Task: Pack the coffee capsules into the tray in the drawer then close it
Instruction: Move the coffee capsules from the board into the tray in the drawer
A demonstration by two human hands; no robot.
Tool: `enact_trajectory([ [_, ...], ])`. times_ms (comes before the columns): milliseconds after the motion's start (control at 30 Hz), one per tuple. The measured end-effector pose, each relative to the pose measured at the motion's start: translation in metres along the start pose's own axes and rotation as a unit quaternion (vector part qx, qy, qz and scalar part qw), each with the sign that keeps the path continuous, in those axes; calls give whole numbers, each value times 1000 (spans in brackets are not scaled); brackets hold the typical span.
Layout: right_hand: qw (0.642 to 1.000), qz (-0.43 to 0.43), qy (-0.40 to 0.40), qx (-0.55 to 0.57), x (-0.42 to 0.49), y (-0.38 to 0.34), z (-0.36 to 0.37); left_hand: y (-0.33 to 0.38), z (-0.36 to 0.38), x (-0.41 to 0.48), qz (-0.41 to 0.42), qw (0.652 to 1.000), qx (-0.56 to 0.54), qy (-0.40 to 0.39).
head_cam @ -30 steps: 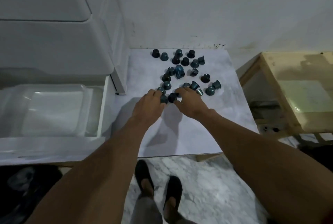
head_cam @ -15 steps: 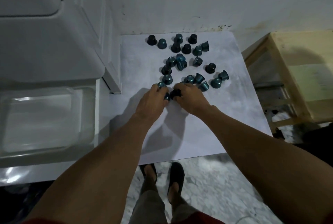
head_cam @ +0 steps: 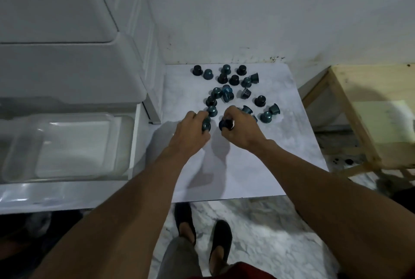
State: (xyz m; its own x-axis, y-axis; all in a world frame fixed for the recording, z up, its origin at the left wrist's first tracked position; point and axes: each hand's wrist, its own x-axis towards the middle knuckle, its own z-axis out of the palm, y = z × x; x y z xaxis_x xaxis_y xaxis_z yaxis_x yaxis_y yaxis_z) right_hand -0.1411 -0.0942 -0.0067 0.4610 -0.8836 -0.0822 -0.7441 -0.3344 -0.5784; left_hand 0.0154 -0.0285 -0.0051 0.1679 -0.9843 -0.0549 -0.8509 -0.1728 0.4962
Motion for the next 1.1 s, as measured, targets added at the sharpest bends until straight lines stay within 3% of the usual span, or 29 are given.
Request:
enact_trajectory([
  [200,999,-33,-3,-4,-22,-14,-26,16,-27,-25,-42,997,-50,37],
  [333,999,-26,36,11,-39,-41,-42,23,-52,-43,-5,995,-52,86],
  [700,993,-38,114,-2,-91,-150,-24,-23,-125,-110,45,986,-112,118],
  [867,991,-77,104,-30,-106,-205,8,-72,-157,-143,49,989,-66,123],
  [1100,990,-128,42,-32,-95,-264,46,-127,-188,-165,-4,982,-131,136],
])
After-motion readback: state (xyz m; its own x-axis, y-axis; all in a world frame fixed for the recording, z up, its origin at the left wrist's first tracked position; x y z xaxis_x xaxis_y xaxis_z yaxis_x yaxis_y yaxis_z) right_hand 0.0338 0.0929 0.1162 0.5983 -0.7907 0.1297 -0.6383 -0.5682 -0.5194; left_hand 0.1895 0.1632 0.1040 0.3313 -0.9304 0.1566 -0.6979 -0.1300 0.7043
